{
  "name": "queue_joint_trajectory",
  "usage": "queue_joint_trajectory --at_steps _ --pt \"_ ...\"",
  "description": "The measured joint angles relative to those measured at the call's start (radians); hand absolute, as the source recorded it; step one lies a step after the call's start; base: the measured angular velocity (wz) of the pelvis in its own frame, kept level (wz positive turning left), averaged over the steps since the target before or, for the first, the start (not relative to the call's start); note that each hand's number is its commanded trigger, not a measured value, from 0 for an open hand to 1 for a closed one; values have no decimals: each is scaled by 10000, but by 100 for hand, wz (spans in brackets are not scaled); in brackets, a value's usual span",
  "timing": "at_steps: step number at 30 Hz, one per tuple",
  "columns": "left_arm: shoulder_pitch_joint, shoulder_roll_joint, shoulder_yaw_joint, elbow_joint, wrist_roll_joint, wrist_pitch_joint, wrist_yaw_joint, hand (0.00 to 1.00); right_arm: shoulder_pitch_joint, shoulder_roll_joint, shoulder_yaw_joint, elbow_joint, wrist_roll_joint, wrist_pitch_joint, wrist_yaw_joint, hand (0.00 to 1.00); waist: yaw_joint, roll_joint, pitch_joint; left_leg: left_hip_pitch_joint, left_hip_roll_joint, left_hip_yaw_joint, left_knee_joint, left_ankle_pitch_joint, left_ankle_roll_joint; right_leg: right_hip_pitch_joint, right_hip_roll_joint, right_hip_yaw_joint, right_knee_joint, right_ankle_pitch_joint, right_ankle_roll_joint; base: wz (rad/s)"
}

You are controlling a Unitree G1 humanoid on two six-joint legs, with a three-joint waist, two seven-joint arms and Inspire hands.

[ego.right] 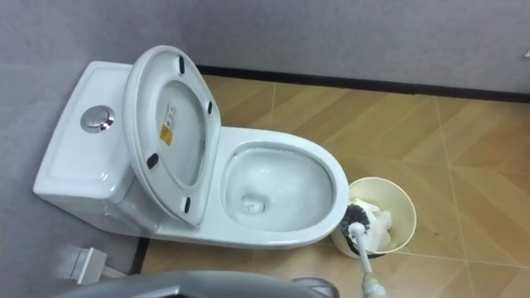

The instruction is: Brush toilet

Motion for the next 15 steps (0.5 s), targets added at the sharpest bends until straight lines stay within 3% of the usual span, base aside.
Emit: queue_joint_trajectory --at_steps 2,3,4,15 --pt "7 -1 7 0 189 31 1 0 2 2 -4 0 396 -8 -30 80 -3 -8 1 2 1 0 0 0 0 0 0 1 -1 0 0 0" --pt "6 -1 7 0 195 32 2 0 2 2 -4 0 467 -8 -35 13 -4 -9 0 2 2 0 0 0 0 0 1 1 -1 0 0 0" --pt "3 -1 7 0 197 32 2 0 1 2 -3 -1 597 -12 -36 0 -4 -10 0 2 1 0 0 0 0 0 0 1 -3 0 0 0" --pt "-28 -30 5 5 169 32 9 0 -217 162 -17 2 2540 -134 -109 0 -62 -31 1 8 -1 6 -5 0 0 -4 0 0 -20 0 0 0"
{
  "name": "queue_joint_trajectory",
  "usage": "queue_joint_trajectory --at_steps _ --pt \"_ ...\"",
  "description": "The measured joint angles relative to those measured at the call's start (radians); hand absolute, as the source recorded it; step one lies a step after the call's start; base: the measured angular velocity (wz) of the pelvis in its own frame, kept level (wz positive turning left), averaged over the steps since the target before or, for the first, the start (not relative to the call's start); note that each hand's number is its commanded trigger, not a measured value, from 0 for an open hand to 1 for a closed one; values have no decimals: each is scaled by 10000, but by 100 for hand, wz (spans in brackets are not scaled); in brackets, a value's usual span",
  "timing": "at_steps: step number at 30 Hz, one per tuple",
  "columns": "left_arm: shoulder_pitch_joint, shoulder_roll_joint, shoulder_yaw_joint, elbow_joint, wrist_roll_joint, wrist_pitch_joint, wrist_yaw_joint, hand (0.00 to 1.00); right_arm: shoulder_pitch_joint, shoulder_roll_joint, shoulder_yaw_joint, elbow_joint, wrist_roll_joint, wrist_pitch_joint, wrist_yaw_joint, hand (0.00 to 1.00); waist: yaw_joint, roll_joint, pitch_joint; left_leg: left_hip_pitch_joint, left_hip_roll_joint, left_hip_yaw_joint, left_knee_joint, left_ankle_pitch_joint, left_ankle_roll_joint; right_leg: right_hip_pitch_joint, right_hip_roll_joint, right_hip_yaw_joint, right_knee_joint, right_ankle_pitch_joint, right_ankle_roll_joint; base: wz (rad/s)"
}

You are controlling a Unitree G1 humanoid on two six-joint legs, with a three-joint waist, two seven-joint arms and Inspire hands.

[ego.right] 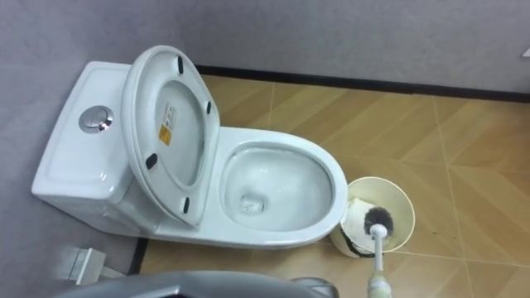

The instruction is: Brush toilet

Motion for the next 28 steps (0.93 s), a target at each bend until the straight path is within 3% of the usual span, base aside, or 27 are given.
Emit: queue_joint_trajectory --at_steps 10,28 --pt "-70 -25 0 169 -5 -192 38 0 -245 7 -89 -10 297 -400 9 0 -41 -7 -1 3 5 13 1 0 0 -1 9 30 9 0 0 0" --pt "-158 -24 1 200 -4 -249 43 0 -437 0 -88 -9 156 -579 76 0 -25 -51 1 -28 9 8 -3 -1 -2 -21 10 -3 0 0 -1 0"
